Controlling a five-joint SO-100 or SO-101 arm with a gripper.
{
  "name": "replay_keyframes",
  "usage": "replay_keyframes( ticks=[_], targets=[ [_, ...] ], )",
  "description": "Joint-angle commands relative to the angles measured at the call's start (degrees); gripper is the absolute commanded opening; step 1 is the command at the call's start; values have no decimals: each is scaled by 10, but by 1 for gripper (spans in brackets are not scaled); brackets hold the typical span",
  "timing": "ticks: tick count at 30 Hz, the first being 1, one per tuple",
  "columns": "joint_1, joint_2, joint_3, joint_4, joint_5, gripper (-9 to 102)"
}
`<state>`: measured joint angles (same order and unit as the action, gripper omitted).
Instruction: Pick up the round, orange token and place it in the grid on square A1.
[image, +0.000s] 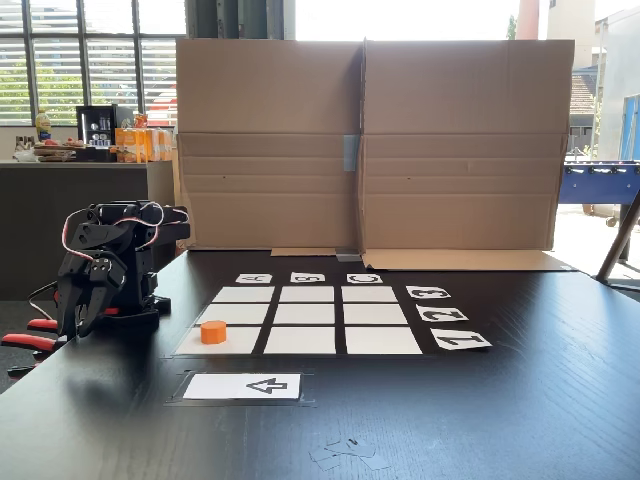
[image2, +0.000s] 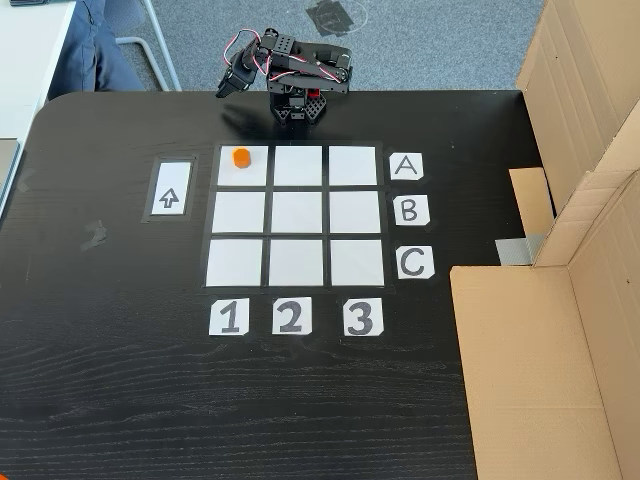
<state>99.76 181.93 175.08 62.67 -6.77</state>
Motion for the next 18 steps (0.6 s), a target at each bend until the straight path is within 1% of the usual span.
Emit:
replay_keyframes(
  ticks=[1, 10, 13, 18],
  targets=[
    [20, 3, 1, 4, -4, 7],
    [20, 21, 1, 14, 0, 5],
    [20, 50, 1, 31, 9, 4],
    [20, 51, 1, 31, 10, 0]
  ],
)
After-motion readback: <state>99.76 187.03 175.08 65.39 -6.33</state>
